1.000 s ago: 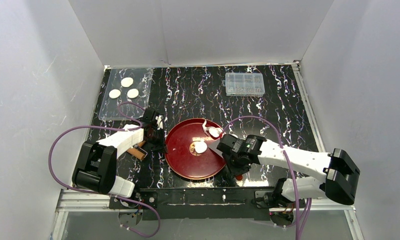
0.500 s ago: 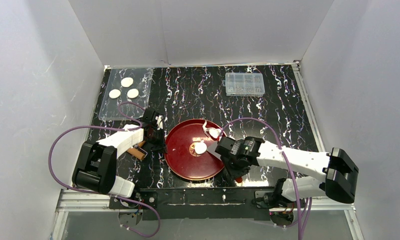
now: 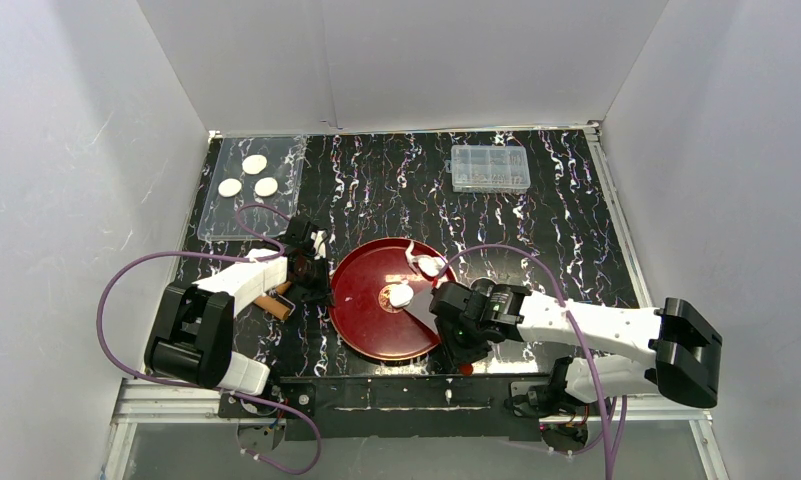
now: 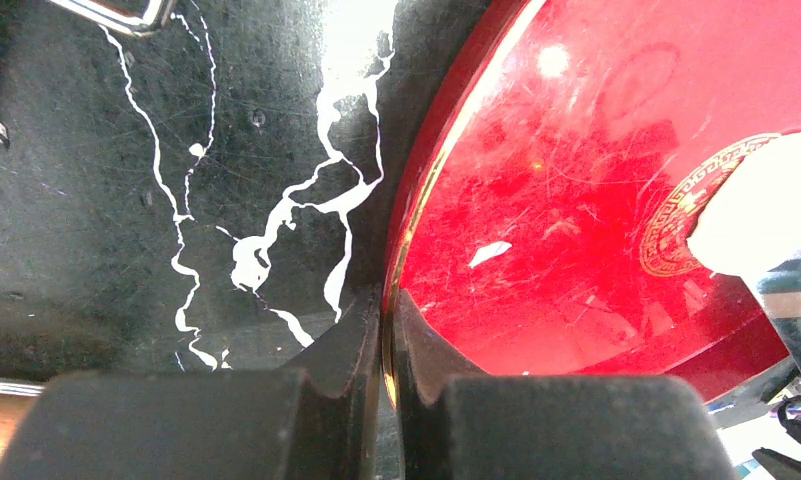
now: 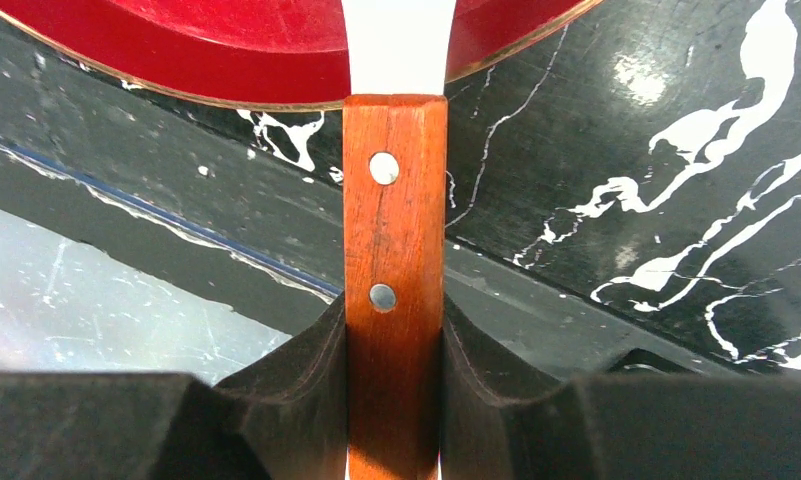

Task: Roll out the dumpling wrappers from the dough
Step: Scoop the dumpling wrapper from the work surface.

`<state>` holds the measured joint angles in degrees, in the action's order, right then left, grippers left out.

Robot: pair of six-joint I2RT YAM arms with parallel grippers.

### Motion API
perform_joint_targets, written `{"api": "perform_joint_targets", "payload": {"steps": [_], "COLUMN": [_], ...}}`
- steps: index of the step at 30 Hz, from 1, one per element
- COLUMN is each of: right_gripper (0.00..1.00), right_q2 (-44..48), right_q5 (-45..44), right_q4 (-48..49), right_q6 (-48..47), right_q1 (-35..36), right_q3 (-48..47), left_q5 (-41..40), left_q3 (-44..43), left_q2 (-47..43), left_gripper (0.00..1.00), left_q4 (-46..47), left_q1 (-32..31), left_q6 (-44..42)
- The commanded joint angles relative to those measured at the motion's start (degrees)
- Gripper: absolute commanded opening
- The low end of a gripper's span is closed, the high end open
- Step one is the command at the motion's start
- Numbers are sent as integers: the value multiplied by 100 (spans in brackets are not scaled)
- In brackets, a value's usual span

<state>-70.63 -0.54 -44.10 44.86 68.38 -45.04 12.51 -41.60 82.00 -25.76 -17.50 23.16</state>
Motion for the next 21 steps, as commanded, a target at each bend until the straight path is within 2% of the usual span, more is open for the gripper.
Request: {"api": "perform_joint_targets", "payload": {"steps": [1,7,21], "right_gripper": [1,1,1], "right_q2": [-59,-48,-312], "right_q5": [-275,-25,531], "right_q4": [235,476,862], "right_q6": [917,1086,604], "right_q1": [35,-78,-634], "right_q3": [32,68,128], "left_q5": [58,101,156], "left_q3": [82,101,135], "left_q2": [-149,-192,-244], "left_gripper": [0,0,0], "left_q4": [-174,-158,-126], "left_q1": [10,10,21], "left_q6": [-37,-39,-13]}}
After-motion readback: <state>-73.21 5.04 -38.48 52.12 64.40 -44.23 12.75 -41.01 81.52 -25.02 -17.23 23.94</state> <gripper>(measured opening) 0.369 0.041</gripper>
